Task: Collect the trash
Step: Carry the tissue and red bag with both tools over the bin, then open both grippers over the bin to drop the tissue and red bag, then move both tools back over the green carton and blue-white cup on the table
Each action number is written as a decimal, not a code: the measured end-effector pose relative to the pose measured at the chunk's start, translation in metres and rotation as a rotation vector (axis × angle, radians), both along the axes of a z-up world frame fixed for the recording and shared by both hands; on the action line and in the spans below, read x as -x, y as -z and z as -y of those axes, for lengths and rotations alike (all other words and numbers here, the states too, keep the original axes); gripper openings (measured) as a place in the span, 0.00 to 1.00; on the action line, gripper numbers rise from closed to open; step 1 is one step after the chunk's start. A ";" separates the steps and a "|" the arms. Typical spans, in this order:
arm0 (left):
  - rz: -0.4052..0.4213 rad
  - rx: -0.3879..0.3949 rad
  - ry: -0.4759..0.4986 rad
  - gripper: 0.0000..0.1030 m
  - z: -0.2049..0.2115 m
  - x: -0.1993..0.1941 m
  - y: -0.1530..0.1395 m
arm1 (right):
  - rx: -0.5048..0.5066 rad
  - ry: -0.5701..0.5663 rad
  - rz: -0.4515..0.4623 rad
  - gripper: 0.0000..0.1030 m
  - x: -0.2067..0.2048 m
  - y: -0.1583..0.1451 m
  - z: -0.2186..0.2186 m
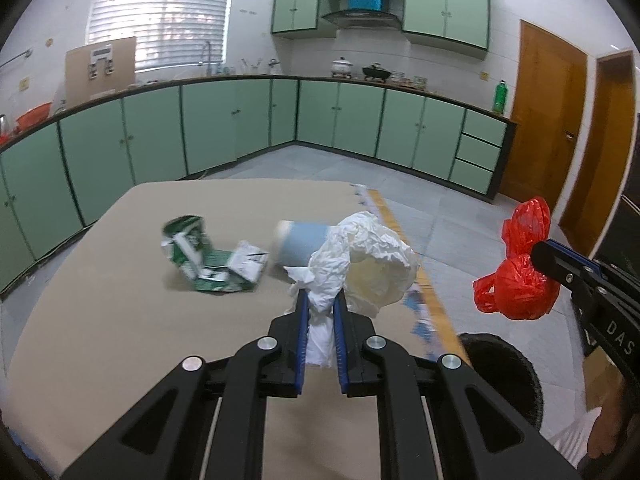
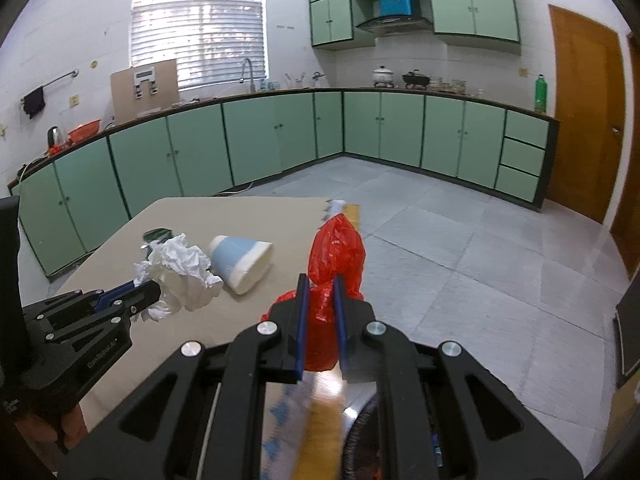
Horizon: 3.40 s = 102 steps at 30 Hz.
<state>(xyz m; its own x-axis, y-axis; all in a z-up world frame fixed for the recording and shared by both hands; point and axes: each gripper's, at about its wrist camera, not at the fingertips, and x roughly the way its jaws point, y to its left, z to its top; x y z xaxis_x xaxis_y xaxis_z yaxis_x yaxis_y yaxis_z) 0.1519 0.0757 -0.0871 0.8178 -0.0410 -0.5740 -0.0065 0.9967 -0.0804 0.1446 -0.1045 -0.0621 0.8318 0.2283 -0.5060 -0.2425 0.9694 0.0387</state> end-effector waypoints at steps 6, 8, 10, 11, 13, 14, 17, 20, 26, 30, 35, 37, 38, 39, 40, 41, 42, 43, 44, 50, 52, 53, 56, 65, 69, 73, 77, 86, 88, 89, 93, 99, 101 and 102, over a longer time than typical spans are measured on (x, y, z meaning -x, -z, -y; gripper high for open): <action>0.012 0.003 0.079 0.12 0.043 0.001 -0.002 | 0.005 0.078 0.005 0.11 0.012 0.001 0.048; 0.015 0.005 0.104 0.12 0.057 0.002 -0.002 | 0.009 0.107 0.004 0.11 0.017 0.004 0.063; 0.018 0.011 0.134 0.12 0.074 0.003 -0.001 | 0.014 0.128 0.003 0.11 0.021 0.007 0.076; 0.018 0.013 0.146 0.12 0.080 0.004 0.000 | 0.018 0.145 0.000 0.11 0.024 0.009 0.085; 0.012 0.018 0.178 0.12 0.097 0.003 0.002 | 0.022 0.165 -0.003 0.11 0.029 0.013 0.098; 0.008 0.022 0.194 0.12 0.105 0.003 0.003 | 0.026 0.181 -0.006 0.11 0.032 0.015 0.108; 0.001 0.021 0.242 0.12 0.129 0.003 0.006 | 0.030 0.214 -0.013 0.11 0.038 0.019 0.123; -0.008 0.019 0.276 0.12 0.150 0.005 0.010 | 0.032 0.246 -0.020 0.11 0.043 0.025 0.139; -0.027 0.018 0.327 0.12 0.181 0.005 0.019 | 0.034 0.291 -0.031 0.11 0.049 0.036 0.160; -0.029 0.020 0.351 0.12 0.191 0.002 0.025 | 0.027 0.318 -0.042 0.11 0.050 0.042 0.173; -0.036 0.014 0.369 0.12 0.204 -0.002 0.031 | 0.013 0.348 -0.059 0.11 0.048 0.050 0.187; -0.043 0.014 0.373 0.12 0.207 -0.003 0.034 | 0.011 0.357 -0.068 0.11 0.048 0.055 0.191; -0.049 0.014 0.378 0.12 0.208 -0.004 0.036 | 0.009 0.360 -0.071 0.11 0.047 0.055 0.192; -0.053 0.014 0.380 0.12 0.210 -0.004 0.036 | 0.007 0.363 -0.075 0.11 0.047 0.058 0.194; -0.058 0.014 0.382 0.12 0.210 -0.006 0.037 | 0.005 0.367 -0.080 0.11 0.047 0.060 0.196; -0.065 0.017 0.386 0.12 0.212 -0.007 0.039 | 0.003 0.369 -0.084 0.11 0.046 0.062 0.197; -0.071 0.018 0.391 0.12 0.213 -0.008 0.041 | 0.000 0.370 -0.088 0.11 0.046 0.063 0.199; -0.077 0.019 0.394 0.12 0.214 -0.009 0.042 | -0.004 0.372 -0.094 0.11 0.045 0.065 0.201; -0.083 0.019 0.398 0.12 0.215 -0.010 0.044 | -0.008 0.372 -0.098 0.11 0.044 0.066 0.202; -0.105 0.039 0.406 0.32 0.218 -0.016 0.049 | -0.029 0.388 -0.134 0.20 0.036 0.074 0.211; -0.097 0.044 0.397 0.42 0.215 -0.015 0.048 | -0.042 0.391 -0.145 0.27 0.034 0.076 0.215; -0.097 0.050 0.395 0.42 0.213 -0.016 0.048 | -0.042 0.395 -0.145 0.29 0.034 0.075 0.216; -0.091 0.056 0.380 0.48 0.208 -0.017 0.045 | -0.039 0.404 -0.137 0.44 0.034 0.074 0.216; -0.012 0.049 0.250 0.71 0.161 -0.014 0.023 | 0.024 0.443 -0.043 0.90 0.040 0.058 0.195; 0.020 0.029 0.173 0.76 0.128 -0.013 0.012 | 0.028 0.416 -0.023 0.93 0.036 0.050 0.175; 0.045 0.012 0.082 0.78 0.087 -0.011 0.004 | 0.018 0.383 -0.008 0.94 0.027 0.042 0.151; 0.052 -0.002 -0.005 0.80 0.044 -0.007 0.002 | 0.010 0.328 0.007 0.95 0.014 0.035 0.116; 0.059 -0.037 -0.172 0.80 -0.045 -0.005 0.002 | -0.033 0.219 0.015 0.95 -0.022 0.025 0.029; 0.058 -0.039 -0.206 0.80 -0.064 -0.008 0.002 | -0.030 0.195 0.013 0.95 -0.029 0.024 0.010; 0.058 -0.038 -0.218 0.80 -0.072 -0.009 0.003 | -0.027 0.180 0.016 0.95 -0.034 0.024 -0.002; 0.048 -0.037 -0.259 0.80 -0.100 -0.018 0.009 | -0.017 0.148 0.011 0.95 -0.051 0.023 -0.039; 0.035 -0.040 -0.280 0.80 -0.130 -0.033 0.017 | -0.001 0.119 -0.005 0.95 -0.074 0.026 -0.083; 0.032 -0.040 -0.284 0.80 -0.136 -0.036 0.020 | 0.006 0.109 -0.012 0.95 -0.081 0.029 -0.097; 0.030 -0.039 -0.288 0.80 -0.141 -0.037 0.021 | 0.007 0.105 -0.014 0.95 -0.085 0.030 -0.103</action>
<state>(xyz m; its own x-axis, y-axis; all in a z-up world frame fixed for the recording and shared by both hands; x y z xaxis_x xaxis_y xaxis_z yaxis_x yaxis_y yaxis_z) 0.1893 0.2168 -0.1083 0.8094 0.2165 -0.5458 -0.2874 0.9567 -0.0468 0.2298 -0.0012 -0.0921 0.8437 0.1364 -0.5192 -0.1388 0.9897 0.0345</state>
